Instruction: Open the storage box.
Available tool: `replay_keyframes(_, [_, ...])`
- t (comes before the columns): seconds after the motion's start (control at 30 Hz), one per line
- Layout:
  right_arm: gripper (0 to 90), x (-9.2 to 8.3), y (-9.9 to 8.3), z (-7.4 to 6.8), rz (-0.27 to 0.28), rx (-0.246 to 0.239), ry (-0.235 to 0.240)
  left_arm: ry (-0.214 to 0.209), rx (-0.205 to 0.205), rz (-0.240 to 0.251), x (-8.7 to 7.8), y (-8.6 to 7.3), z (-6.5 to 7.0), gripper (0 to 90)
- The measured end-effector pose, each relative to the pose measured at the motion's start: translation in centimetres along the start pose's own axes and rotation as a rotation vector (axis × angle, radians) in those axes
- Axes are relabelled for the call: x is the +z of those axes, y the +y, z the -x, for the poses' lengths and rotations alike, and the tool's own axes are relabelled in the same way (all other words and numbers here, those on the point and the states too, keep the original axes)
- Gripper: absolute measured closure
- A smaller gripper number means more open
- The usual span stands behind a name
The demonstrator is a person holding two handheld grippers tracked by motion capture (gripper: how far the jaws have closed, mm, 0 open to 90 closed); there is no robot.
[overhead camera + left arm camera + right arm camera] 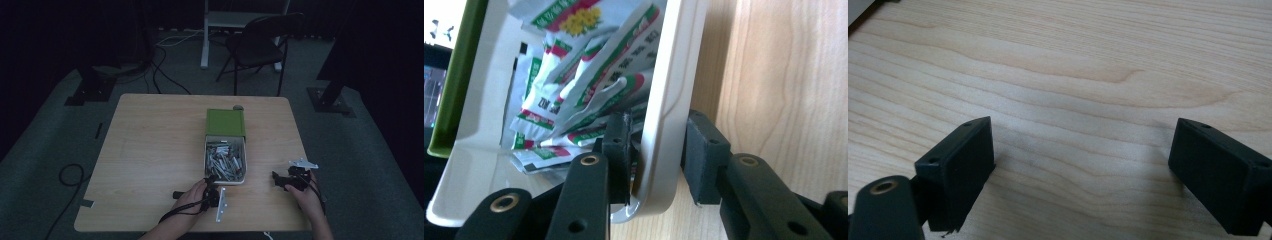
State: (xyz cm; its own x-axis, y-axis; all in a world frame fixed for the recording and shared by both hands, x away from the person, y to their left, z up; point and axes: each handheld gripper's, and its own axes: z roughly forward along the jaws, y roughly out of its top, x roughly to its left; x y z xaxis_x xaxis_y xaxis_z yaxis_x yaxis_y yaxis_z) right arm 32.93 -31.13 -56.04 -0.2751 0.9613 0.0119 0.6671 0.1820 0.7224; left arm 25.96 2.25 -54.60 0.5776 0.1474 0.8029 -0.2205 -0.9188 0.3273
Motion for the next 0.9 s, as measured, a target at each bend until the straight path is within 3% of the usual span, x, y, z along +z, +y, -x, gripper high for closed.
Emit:
replay_keyframes(0.13, [10.6, 0.0, 0.0, 0.0, 0.0, 0.0, 0.0, -0.029, -0.039, 0.031, -0.3, -0.1, -0.2, 66.6])
replay_keyframes(0.23, [10.7, 0.0, 0.0, 0.0, 0.0, 0.0, 0.0, -0.071, -0.124, 0.081, -0.8, -0.2, -0.6, 66.2])
replay_keyframes(0.33, [10.7, 0.0, 0.0, 0.0, 0.0, 0.0, 0.0, -0.089, -0.174, 0.104, -1.2, -0.3, -1.3, 65.8])
replay_keyframes(0.47, [10.6, 0.0, 0.0, 0.0, 0.0, 0.0, 0.0, -0.105, -0.242, 0.129, -1.8, -0.5, -2.1, 65.0])
replay_keyframes(0.6, [10.6, 0.0, 0.0, 0.0, 0.0, 0.0, 0.0, -0.13, -0.354, 0.183, -2.7, -0.7, -3.3, 65.1])
replay_keyframes(0.63, [10.6, 0.0, 0.0, 0.0, 0.0, 0.0, 0.0, -0.13, -0.354, 0.183, -2.7, -0.7, -3.3, 65.1])
replay_keyframes(0.7, [10.7, 0.0, 0.0, 0.0, 0.0, 0.0, 0.0, -0.139, -0.431, 0.225, -3.4, -0.9, -4.5, 65.1])
replay_keyframes(0.9, [10.6, 0.0, 0.0, 0.0, 0.0, 0.0, 0.0, -0.145, -0.536, 0.283, -4.5, -1.7, -6.4, 65.2])
